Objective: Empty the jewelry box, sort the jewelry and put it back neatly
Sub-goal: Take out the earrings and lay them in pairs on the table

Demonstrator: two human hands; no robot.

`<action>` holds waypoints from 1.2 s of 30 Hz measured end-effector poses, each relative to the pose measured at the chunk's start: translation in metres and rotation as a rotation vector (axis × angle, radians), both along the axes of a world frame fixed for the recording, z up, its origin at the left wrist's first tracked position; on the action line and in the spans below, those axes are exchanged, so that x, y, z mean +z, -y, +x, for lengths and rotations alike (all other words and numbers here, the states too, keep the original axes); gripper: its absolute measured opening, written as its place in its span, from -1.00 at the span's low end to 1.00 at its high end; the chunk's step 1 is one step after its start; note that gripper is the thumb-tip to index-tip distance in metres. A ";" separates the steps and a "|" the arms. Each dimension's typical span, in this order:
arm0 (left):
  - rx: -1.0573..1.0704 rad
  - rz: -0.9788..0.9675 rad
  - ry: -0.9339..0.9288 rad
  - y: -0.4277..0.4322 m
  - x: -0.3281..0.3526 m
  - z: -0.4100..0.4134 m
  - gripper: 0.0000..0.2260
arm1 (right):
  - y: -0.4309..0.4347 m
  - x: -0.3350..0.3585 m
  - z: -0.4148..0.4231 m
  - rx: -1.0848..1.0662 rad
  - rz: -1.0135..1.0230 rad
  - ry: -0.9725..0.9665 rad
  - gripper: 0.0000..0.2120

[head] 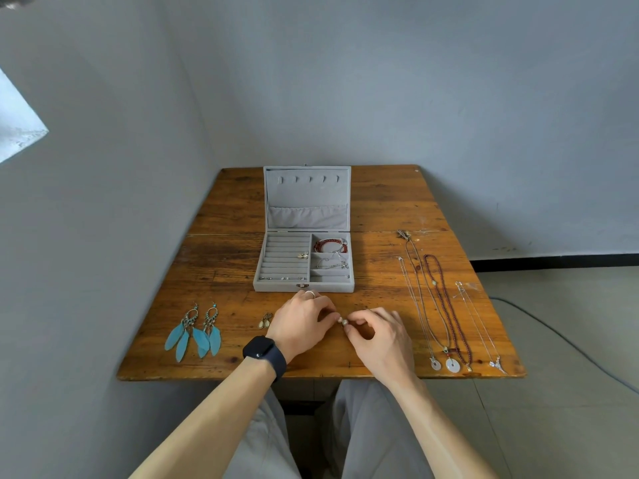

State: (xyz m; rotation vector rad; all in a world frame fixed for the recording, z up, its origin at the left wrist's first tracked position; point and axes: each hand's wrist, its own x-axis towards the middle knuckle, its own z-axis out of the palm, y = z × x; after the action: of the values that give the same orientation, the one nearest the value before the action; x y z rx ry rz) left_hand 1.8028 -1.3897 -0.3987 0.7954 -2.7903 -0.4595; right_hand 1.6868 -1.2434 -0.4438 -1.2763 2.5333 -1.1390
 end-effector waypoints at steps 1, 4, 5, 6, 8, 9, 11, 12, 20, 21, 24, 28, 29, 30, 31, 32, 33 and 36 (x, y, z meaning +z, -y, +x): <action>-0.004 0.001 -0.004 0.000 0.001 0.001 -0.76 | 0.000 0.000 0.000 0.001 0.001 0.001 -0.84; -0.018 -0.004 -0.007 0.000 0.002 0.003 -0.78 | -0.001 0.000 0.000 0.002 -0.002 0.005 -0.84; -0.021 -0.005 -0.009 0.000 0.002 0.003 -0.78 | -0.001 0.001 0.000 0.002 -0.004 0.010 -0.84; -0.023 -0.005 -0.011 0.000 0.003 0.003 -0.79 | -0.002 0.002 0.001 0.003 -0.006 0.015 -0.83; -0.025 -0.002 -0.014 -0.001 0.004 0.004 -0.80 | -0.002 0.004 0.001 0.007 -0.008 0.023 -0.83; -0.026 -0.003 -0.013 -0.001 0.004 0.004 -0.80 | -0.003 0.006 0.001 0.010 -0.006 0.028 -0.83; -0.029 -0.012 -0.018 -0.001 0.005 0.005 -0.80 | -0.004 0.008 0.002 0.017 -0.006 0.045 -0.81; -0.026 -0.018 -0.027 -0.001 0.006 0.007 -0.79 | -0.005 0.010 0.002 0.022 -0.017 0.063 -0.81; 0.040 -0.176 -0.115 0.019 0.017 0.024 -0.68 | -0.004 0.030 -0.002 0.116 -0.110 0.036 -0.77; 0.054 -0.199 -0.121 0.025 0.021 0.025 -0.68 | 0.002 0.036 -0.004 0.123 -0.100 0.002 -0.77; 0.104 -0.239 -0.128 0.047 0.031 0.025 -0.67 | 0.024 0.054 -0.011 0.155 -0.073 -0.076 -0.77; 0.163 -0.219 -0.089 0.080 0.039 0.020 -0.63 | 0.062 0.075 -0.024 0.188 -0.022 -0.124 -0.74; 0.169 -0.214 -0.073 0.088 0.041 0.018 -0.62 | 0.072 0.078 -0.028 0.197 -0.006 -0.148 -0.74; 0.175 -0.207 -0.058 0.094 0.041 0.014 -0.62 | 0.083 0.080 -0.031 0.207 0.007 -0.177 -0.73; 0.183 -0.196 -0.045 0.099 0.041 0.009 -0.61 | 0.093 0.081 -0.034 0.215 0.022 -0.204 -0.73; 0.192 -0.181 -0.034 0.104 0.040 0.004 -0.61 | 0.104 0.082 -0.037 0.218 0.043 -0.222 -0.72; 0.199 -0.164 -0.022 0.107 0.039 -0.002 -0.60 | 0.114 0.082 -0.040 0.217 0.069 -0.232 -0.71; 0.205 -0.123 0.014 0.115 0.033 -0.020 -0.61 | 0.140 0.078 -0.046 0.228 0.138 -0.262 -0.69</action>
State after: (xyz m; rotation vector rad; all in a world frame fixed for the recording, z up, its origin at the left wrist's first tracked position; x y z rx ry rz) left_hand 1.7825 -1.5045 -0.3655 1.0453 -2.6801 -0.2457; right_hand 1.6408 -1.3839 -0.3655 -1.7206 2.4975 -0.7831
